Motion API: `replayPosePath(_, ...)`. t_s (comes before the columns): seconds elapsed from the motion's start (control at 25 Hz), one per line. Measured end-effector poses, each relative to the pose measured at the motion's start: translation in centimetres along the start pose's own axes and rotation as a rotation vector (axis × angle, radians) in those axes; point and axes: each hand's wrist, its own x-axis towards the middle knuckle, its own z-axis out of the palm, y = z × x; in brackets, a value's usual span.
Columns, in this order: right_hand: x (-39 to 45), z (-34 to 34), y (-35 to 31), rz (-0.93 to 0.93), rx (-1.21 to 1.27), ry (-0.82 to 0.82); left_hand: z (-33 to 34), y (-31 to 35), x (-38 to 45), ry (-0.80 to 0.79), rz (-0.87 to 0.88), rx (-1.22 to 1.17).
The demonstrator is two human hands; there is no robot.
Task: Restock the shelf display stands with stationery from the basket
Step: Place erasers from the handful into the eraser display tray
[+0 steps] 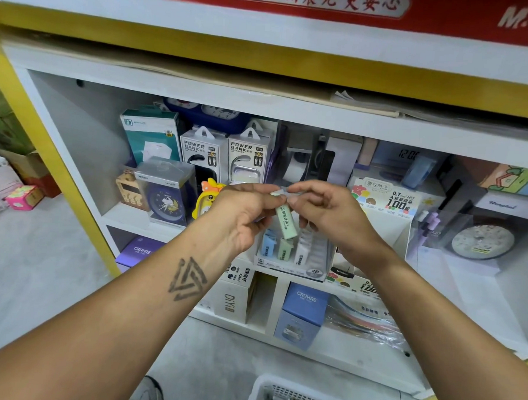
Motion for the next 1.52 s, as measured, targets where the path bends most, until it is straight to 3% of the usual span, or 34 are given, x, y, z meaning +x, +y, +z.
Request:
replayPosePath(0.16,-0.5,0.1,-0.8,-0.019,0.031,-0.113,0.1,-0.1,0.0,-0.017,0.044,-0.058)
replayPosePath(0.28,-0.3,0.1,-0.5,-0.033,-0.057,0.051,0.1,-0.3,0.4,-0.006,0.083,0.004)
replayPosePath(0.36,-0.1,-0.2,0.2,-0.085,-0.156,0.191,-0.1,-0.7,0.9,0.054,0.157,0.250)
replayPosePath(0.48,-0.1,-0.2,1.3,-0.145,-0.401,0.242,-0.6,-1.4,1.3,0.053,0.307,0.738)
replayPosePath(0.64,0.1,0.2,2.8,-0.161,-0.576,0.224,-1.0,-2.3,0.7,-0.162,0.467,1.455)
replayPosePath(0.76,0.3,0.5,3.4,-0.193,-0.651,0.208,-1.1,-2.8,0.3,-0.350,0.449,1.718)
replayPosePath(1.08,0.4,1.0,4.0,-0.276,-0.832,0.151,-1.2,-2.4,0.1,-0.427,0.403,1.802)
replayPosePath(1.28,0.2,1.0,3.9,-0.283,-0.946,-0.031,-1.3,-2.6,0.3,-0.434,0.396,1.801)
replayPosePath(1.4,0.2,0.8,3.1,-0.168,-0.824,0.080,-1.3,-2.4,0.3,-0.412,0.408,1.753)
replayPosePath(1.52,-1.1,0.2,0.8,-0.083,-0.683,0.198,-0.3,-1.5,-0.1,-0.258,0.433,1.614)
